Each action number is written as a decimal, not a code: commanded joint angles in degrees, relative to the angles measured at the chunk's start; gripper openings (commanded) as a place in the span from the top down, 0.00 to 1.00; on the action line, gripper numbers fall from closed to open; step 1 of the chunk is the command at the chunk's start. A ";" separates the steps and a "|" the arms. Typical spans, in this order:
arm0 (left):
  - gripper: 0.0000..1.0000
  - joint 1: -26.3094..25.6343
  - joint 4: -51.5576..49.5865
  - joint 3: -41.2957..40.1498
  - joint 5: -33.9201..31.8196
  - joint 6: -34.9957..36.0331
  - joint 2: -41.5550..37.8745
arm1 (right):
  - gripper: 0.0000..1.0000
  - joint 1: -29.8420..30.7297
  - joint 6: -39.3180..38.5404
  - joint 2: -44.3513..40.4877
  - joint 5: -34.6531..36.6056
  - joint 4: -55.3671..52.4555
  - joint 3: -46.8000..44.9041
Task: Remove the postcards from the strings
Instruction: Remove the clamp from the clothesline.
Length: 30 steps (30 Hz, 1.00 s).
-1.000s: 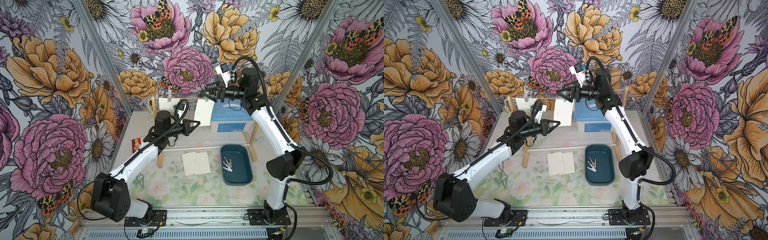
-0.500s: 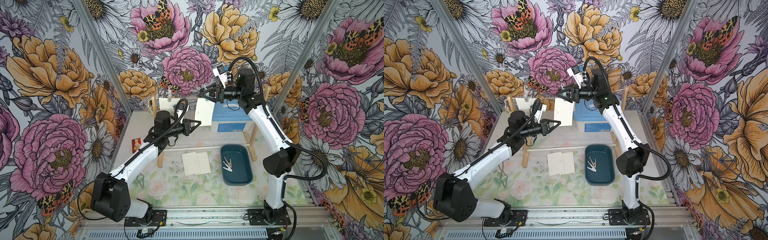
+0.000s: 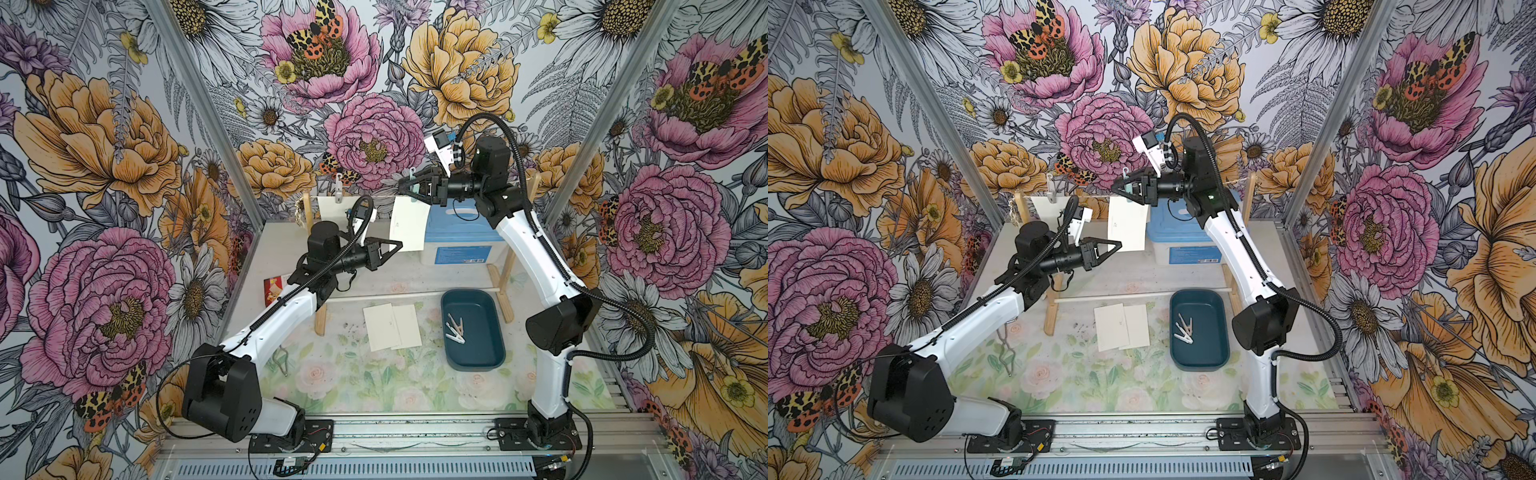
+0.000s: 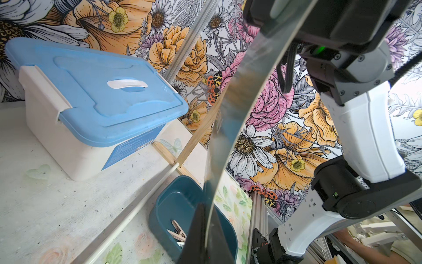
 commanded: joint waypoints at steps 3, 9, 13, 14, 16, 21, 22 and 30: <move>1.00 0.67 2.70 -0.66 1.49 -1.25 0.70 | 0.75 0.91 0.51 -1.51 0.07 0.34 1.25; 1.00 0.72 2.70 -0.69 1.57 -1.48 0.61 | 0.76 0.99 0.43 -1.86 0.93 0.30 1.31; 1.00 0.75 2.70 -0.78 1.55 -1.66 0.70 | 0.80 0.98 0.58 -2.03 1.26 0.25 1.16; 1.00 0.78 2.71 -0.85 1.48 -1.62 0.70 | 0.81 1.01 0.55 -2.12 1.48 0.18 1.28; 1.00 0.79 2.70 -0.81 1.41 -1.69 0.75 | 0.84 0.88 0.41 -2.45 1.84 0.23 1.26; 1.00 0.74 2.71 -1.44 1.35 -1.79 0.79 | 0.88 0.70 0.31 -3.18 3.17 0.17 1.25; 1.00 0.80 2.70 -1.64 1.27 -1.79 0.79 | 0.88 0.58 0.40 -3.18 3.17 0.13 1.25; 1.00 0.80 2.77 -1.78 1.16 -1.89 -0.07 | 0.68 0.26 0.58 -3.49 2.80 0.16 -0.98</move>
